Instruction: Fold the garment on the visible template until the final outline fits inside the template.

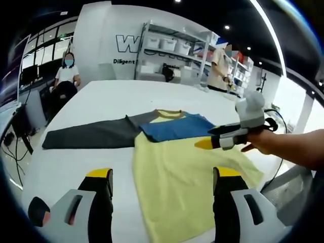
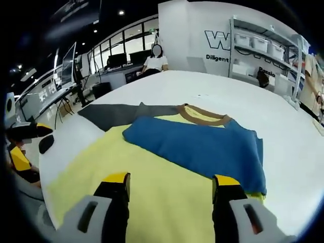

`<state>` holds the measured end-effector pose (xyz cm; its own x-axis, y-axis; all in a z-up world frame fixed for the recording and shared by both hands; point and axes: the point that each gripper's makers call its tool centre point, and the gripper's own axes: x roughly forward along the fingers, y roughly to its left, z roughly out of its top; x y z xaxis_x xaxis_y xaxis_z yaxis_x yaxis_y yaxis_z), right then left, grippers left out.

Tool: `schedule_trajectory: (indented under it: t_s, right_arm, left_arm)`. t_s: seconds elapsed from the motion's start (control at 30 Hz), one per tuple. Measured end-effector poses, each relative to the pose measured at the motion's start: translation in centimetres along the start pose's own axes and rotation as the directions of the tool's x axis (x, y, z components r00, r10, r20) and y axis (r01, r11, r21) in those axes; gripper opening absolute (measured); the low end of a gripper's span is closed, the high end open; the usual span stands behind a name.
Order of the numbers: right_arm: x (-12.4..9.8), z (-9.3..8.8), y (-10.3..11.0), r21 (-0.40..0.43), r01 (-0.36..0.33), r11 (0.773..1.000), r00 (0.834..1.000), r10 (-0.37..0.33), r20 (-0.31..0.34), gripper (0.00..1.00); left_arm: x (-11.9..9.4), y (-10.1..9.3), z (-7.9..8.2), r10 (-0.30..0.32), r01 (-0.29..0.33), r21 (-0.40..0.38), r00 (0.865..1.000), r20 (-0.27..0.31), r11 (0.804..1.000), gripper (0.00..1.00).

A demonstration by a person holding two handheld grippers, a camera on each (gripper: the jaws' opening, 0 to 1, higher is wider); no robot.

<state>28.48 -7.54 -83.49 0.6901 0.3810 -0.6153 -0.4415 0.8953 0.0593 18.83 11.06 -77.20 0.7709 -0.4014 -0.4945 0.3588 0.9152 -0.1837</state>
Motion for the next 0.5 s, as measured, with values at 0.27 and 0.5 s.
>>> schedule_trajectory:
  t_s: [0.27,0.5]
  right_arm:
    - [-3.8,0.2,-0.5,-0.015,0.026,1.0,0.999,-0.025,0.031,0.63]
    - [-6.3,0.4,-0.7,-0.026,0.045,0.999,0.997,-0.043,0.063,0.61]
  left_arm:
    - [0.0,0.0,-0.1,-0.002,0.002,0.001,1.0,-0.007,1.0,0.76]
    - [0.1,-0.2,-0.3,-0.006,0.006,0.009,1.0,-0.015,1.0,0.76]
